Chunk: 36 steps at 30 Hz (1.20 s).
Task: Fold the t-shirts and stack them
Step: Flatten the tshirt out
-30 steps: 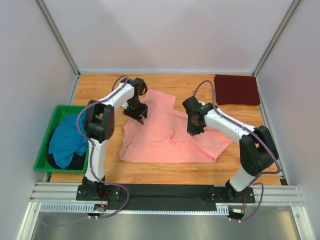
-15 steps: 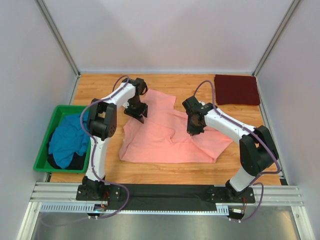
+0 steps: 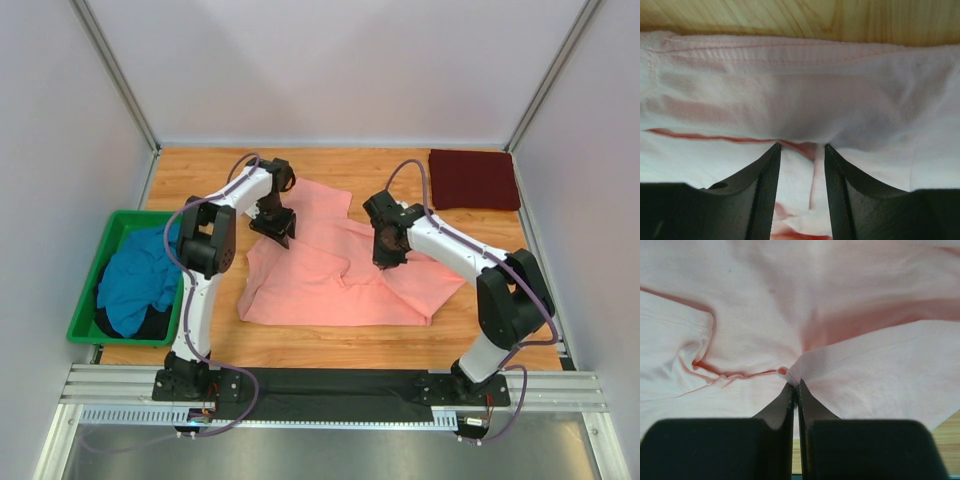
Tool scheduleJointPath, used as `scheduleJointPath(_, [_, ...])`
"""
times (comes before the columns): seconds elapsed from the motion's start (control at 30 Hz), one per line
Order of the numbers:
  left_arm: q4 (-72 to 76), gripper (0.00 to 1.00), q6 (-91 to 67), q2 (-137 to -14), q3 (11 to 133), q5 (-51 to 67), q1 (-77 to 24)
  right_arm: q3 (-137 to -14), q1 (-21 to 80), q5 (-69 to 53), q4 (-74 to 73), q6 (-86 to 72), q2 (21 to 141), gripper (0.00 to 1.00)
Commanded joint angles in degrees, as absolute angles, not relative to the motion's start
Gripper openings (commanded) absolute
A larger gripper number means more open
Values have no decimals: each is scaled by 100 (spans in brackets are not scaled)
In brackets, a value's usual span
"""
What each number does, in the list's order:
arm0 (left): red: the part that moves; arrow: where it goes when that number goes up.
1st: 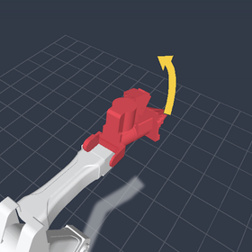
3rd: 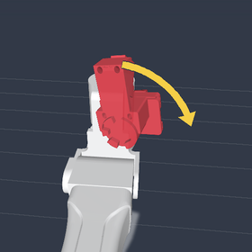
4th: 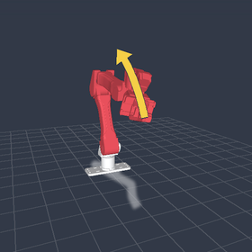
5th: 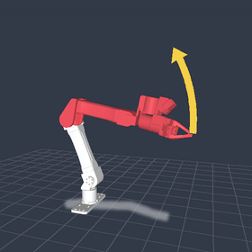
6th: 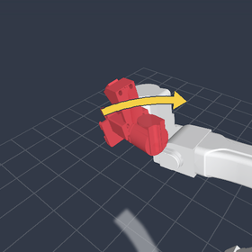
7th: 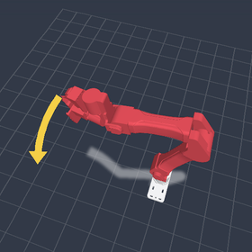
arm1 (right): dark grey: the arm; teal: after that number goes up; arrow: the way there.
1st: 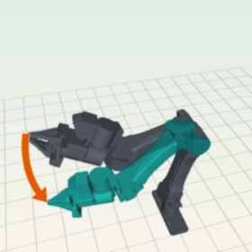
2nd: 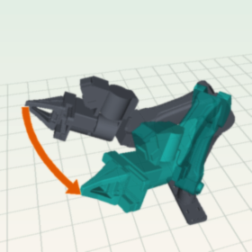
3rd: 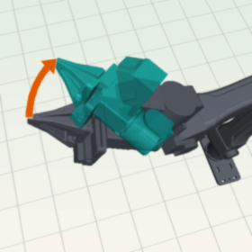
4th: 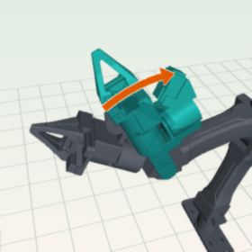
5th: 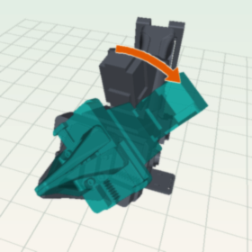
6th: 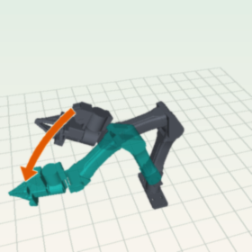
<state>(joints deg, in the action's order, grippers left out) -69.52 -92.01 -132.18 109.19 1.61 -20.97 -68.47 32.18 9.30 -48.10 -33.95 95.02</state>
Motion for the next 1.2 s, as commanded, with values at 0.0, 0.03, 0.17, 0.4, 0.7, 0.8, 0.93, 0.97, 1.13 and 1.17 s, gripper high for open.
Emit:
scheduleJointPath(0.0, [-7163, 47, -9167, -13298, 11135, 264, -2092, -7136, 3226, 940, -4772, -3314, 9545, 0])
scheduleJointPath(0.03, [-7172, 46, -9158, -13324, 11153, 255, -2092, -7137, 3226, 940, -4764, -3313, 9545, 0])
scheduleJointPath(0.17, [-7181, 42, -9114, -13342, 11162, 307, -2092, -7154, 3226, 958, -4781, -3305, 9562, 0])
scheduleJointPath(0.4, [-7137, 17, -9044, -13210, 11171, 281, -2092, -7207, 3208, 1037, -4860, -3305, 9554, 0])
scheduleJointPath(0.7, [-7225, 0, -8597, -12237, 11241, 18, -2057, -7839, 2744, 1371, -5870, -3524, 9308, 0])
scheduleJointPath(0.8, [-7269, 0, -8228, -11516, 11425, -491, -1952, -8593, 2269, 1564, -6381, -3559, 9018, 0])
scheduleJointPath(0.93, [-7094, 0, -7815, -10400, 11584, -887, -1653, -9736, 1627, 1801, -7135, -3647, 8728, 0])
scheduleJointPath(0.97, [-6901, 0, -7744, -10163, 11584, -914, -1600, -9956, 1382, 1828, -7224, -3665, 8658, 0])
scheduleJointPath(1.13, [-6794, 0, -7383, -8738, 11760, -1072, -1249, -11196, 669, 2004, -7778, -3893, 8087, 0])
scheduleJointPath(1.17, [-6759, 0, -7322, -8536, 11751, -1081, -1135, -11336, 477, 2021, -7839, -3928, 7982, 0])
